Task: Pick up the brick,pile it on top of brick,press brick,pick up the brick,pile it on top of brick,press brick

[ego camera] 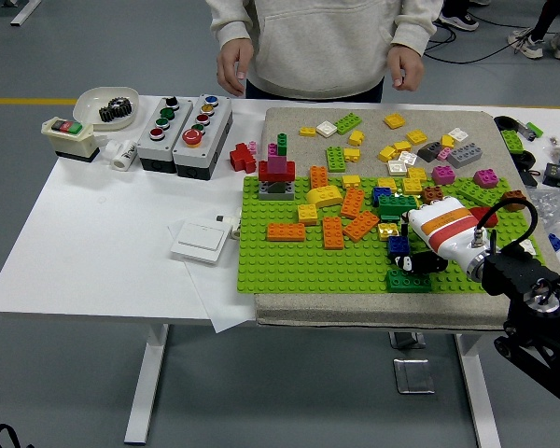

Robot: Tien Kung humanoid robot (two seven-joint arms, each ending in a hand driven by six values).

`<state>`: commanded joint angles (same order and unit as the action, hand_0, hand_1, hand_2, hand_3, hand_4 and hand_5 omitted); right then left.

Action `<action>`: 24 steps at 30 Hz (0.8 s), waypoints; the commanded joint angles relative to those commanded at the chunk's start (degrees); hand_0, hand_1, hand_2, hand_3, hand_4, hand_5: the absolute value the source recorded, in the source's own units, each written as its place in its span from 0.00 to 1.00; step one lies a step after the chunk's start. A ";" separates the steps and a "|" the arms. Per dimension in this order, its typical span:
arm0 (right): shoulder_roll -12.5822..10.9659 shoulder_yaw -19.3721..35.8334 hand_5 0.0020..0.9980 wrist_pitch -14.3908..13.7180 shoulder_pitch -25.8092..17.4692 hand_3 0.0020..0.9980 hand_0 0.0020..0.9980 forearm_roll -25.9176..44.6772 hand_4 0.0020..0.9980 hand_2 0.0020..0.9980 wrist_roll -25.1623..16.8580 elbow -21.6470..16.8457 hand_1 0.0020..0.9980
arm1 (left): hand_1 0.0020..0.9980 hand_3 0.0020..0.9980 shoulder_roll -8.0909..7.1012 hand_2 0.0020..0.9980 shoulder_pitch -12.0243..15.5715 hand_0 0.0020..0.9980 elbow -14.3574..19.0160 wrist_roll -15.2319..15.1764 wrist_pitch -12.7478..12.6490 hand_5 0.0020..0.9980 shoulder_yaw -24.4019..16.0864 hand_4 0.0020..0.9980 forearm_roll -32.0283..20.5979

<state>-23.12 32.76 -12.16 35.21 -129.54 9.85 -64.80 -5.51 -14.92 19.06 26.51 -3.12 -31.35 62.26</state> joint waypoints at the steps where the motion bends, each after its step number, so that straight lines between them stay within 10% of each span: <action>1: -0.01 -0.03 0.59 0.00 0.00 0.50 0.21 -0.05 0.78 0.24 -0.09 0.03 0.16 | 0.71 0.59 0.00 0.74 0.00 0.68 0.00 0.00 0.00 0.66 0.00 0.67 0.00; 24: -0.39 -0.10 0.51 -0.78 -0.27 0.47 0.15 -0.46 0.77 0.22 -2.16 -0.62 0.13 | 0.71 0.59 -0.01 0.73 0.07 0.68 0.02 0.05 0.11 0.66 -0.03 0.67 0.04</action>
<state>-23.50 32.66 -12.95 34.94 -130.00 7.69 -65.42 -5.52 -14.85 19.08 26.55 -3.01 -31.38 62.30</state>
